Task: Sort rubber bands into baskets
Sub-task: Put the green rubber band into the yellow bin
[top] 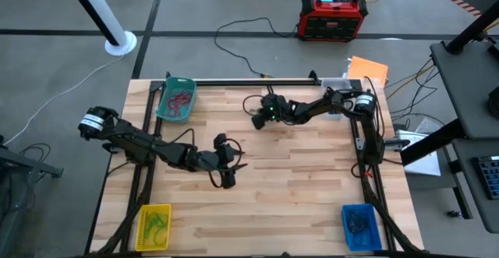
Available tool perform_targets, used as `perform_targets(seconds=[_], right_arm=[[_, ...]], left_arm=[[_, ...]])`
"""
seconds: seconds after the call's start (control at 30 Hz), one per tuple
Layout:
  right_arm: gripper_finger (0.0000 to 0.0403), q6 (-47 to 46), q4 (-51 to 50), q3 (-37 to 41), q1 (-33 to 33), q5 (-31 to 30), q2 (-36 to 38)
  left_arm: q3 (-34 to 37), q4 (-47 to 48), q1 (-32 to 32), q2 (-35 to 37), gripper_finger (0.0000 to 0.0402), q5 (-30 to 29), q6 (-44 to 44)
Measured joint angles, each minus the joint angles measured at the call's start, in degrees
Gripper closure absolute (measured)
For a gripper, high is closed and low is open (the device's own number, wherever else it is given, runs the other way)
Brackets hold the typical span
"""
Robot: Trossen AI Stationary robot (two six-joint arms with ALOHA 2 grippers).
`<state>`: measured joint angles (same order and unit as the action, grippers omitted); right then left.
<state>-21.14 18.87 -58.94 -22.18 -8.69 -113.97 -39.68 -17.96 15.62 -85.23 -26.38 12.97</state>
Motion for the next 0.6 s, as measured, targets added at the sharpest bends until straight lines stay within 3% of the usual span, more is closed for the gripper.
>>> perform_targets(seconds=[0.1, 0.33, 0.6], right_arm=[[0.0392, 1.0, -0.5, 0.0, 2.5, 1.7, 0.1], [0.0392, 4.5, -1.3, 0.1, 8.8, 11.7, 1.0], [0.0392, 6.9, -5.7, 0.2, 10.3, 12.7, 7.9]], left_arm=[[-0.7, 0.7, 0.3, 0.0, 0.0214, 0.0, -0.2], [-0.9, 1.1, 0.8, 0.0, 0.0214, 0.0, -0.3], [-0.9, 1.6, 1.3, 0.0, 0.0214, 0.0, 0.0]])
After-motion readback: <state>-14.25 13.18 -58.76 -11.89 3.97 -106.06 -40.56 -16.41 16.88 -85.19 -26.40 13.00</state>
